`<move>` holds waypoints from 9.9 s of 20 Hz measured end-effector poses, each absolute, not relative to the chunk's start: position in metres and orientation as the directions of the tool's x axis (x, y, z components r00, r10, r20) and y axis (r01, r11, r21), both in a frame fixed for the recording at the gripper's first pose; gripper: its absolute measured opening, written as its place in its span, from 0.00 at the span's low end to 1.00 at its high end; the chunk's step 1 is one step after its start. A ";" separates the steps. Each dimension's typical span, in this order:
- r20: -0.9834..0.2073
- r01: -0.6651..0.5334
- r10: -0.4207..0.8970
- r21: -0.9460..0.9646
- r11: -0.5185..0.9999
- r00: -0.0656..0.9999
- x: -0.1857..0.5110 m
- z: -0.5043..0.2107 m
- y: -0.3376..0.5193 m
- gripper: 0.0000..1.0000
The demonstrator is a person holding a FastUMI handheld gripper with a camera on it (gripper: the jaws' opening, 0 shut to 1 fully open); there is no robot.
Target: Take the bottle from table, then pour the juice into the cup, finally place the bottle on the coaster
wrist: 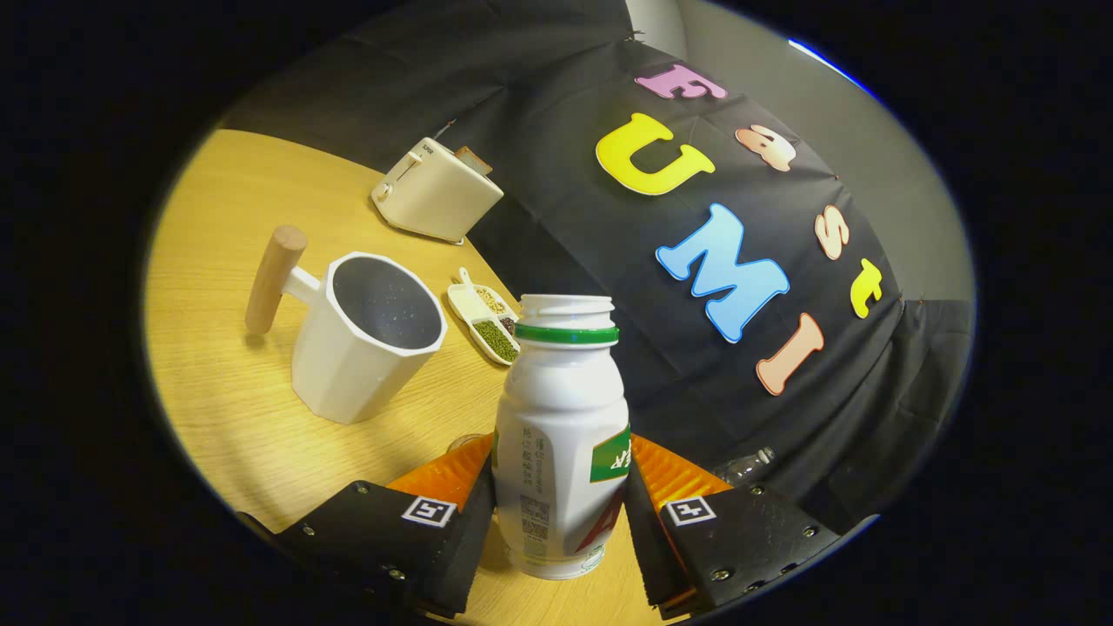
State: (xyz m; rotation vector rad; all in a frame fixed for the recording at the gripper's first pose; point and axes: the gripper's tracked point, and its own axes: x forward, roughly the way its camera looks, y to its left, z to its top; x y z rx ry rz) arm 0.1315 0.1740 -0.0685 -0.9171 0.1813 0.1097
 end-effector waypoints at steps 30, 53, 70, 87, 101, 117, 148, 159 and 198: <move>-0.123 -0.113 -0.048 -0.978 0.173 0.991 0.130 -0.055 0.180 0.73; -0.034 -0.038 -0.047 -0.996 -0.087 0.998 0.129 -0.033 0.190 0.73; 0.003 -0.007 -0.044 -0.978 -0.210 0.999 0.132 -0.021 0.193 0.72; 0.038 0.026 -0.038 -0.960 -0.280 0.999 0.133 -0.004 0.201 0.72; 0.070 0.053 -0.035 -0.933 -0.356 0.997 0.130 0.016 0.205 0.72; 0.042 0.021 -0.042 -0.908 -0.418 0.998 0.131 0.013 0.215 0.72; -0.016 -0.035 -0.044 -0.884 -0.465 0.999 0.133 -0.005 0.227 0.72; -0.057 -0.066 -0.042 -0.969 -0.239 0.997 0.132 -0.019 0.229 0.72; -0.160 -0.219 0.164 -0.440 0.871 0.973 0.132 -0.031 0.206 0.73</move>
